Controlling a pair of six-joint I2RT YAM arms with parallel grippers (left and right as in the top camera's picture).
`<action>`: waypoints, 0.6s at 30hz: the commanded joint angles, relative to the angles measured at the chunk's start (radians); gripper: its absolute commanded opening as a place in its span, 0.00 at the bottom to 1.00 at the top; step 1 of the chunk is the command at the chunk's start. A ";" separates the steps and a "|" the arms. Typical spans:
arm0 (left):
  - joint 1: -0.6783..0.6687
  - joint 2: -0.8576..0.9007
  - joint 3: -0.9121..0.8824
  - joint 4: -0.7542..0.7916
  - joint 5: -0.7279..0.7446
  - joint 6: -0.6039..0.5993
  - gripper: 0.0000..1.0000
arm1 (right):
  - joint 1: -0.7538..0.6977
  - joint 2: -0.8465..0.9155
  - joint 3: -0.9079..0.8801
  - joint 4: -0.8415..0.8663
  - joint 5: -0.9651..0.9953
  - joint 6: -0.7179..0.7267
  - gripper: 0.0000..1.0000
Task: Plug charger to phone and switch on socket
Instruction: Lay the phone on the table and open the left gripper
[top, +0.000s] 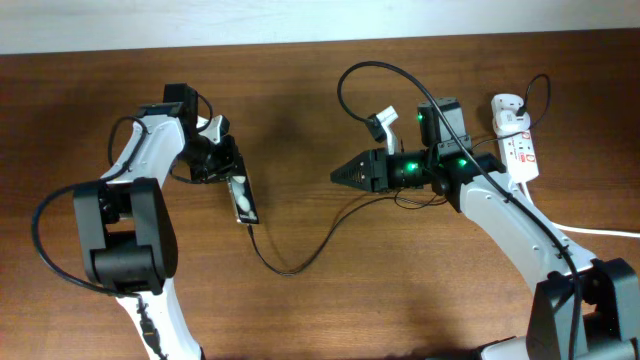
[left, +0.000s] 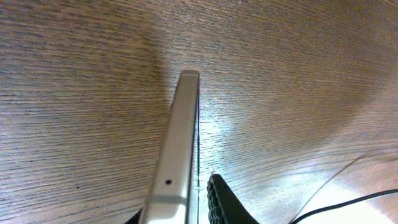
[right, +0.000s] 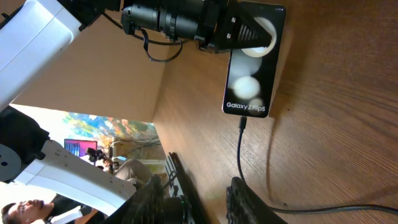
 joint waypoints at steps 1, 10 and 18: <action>-0.001 0.009 -0.011 -0.001 0.007 0.013 0.20 | -0.006 0.003 0.012 0.000 0.010 -0.014 0.36; -0.001 0.009 -0.011 -0.001 -0.019 0.013 0.33 | -0.006 0.003 0.012 0.000 0.010 -0.014 0.36; -0.001 0.009 -0.011 -0.001 -0.041 0.013 0.46 | -0.006 0.003 0.012 0.000 0.010 -0.014 0.36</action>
